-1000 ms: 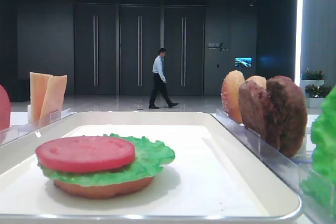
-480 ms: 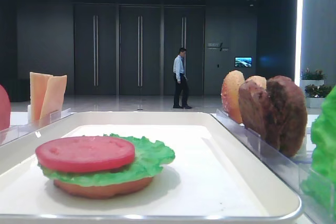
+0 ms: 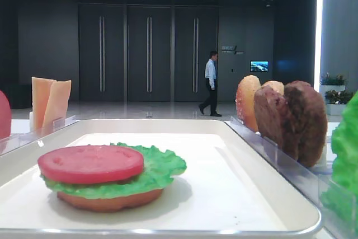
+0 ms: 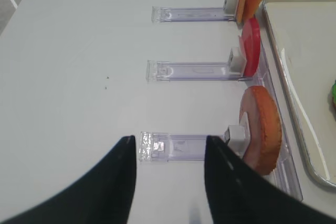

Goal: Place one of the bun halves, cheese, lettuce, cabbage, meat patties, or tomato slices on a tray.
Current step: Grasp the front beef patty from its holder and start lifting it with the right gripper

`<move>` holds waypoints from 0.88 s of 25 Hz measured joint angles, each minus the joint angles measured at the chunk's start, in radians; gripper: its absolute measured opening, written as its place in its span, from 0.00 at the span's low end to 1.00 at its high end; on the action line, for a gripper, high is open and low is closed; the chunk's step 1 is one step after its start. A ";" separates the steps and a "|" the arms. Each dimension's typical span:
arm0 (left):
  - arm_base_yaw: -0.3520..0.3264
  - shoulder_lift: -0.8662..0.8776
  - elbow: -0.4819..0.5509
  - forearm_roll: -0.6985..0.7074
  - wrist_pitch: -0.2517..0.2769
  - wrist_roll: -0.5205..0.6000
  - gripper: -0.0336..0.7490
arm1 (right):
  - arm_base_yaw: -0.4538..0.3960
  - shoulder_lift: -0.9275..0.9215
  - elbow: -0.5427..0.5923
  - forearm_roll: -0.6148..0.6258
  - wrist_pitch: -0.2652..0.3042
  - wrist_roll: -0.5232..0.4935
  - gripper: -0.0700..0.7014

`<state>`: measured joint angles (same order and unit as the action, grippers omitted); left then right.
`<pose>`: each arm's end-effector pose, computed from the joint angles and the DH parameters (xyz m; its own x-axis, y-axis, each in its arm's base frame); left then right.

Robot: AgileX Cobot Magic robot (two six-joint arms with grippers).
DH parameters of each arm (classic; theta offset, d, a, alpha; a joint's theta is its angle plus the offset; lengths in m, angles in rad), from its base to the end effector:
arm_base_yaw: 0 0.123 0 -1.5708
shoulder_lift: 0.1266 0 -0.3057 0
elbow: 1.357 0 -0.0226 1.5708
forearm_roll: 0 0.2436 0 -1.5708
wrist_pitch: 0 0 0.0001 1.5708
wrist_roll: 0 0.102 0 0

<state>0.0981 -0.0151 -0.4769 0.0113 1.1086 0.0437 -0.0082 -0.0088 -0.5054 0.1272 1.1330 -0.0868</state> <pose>-0.0243 -0.0014 0.2577 -0.5072 -0.0010 -0.8618 -0.0820 0.9955 0.0471 -0.0280 0.0120 0.2642 -0.5010 -0.0283 -0.8650 -0.1075 0.9938 0.0297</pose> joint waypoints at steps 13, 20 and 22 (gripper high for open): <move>0.000 0.000 0.000 0.000 0.000 0.000 0.46 | 0.000 0.246 -0.116 0.011 -0.018 0.034 0.73; 0.000 0.000 0.000 0.000 0.000 0.000 0.46 | 0.000 0.720 -0.322 0.022 -0.008 0.045 0.72; 0.000 0.000 0.000 0.000 0.000 0.000 0.46 | 0.000 0.866 -0.373 0.022 0.014 0.045 0.72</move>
<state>0.0981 -0.0151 -0.4769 0.0113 1.1086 0.0437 -0.0082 0.8572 -0.8780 0.1496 1.1468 -0.0416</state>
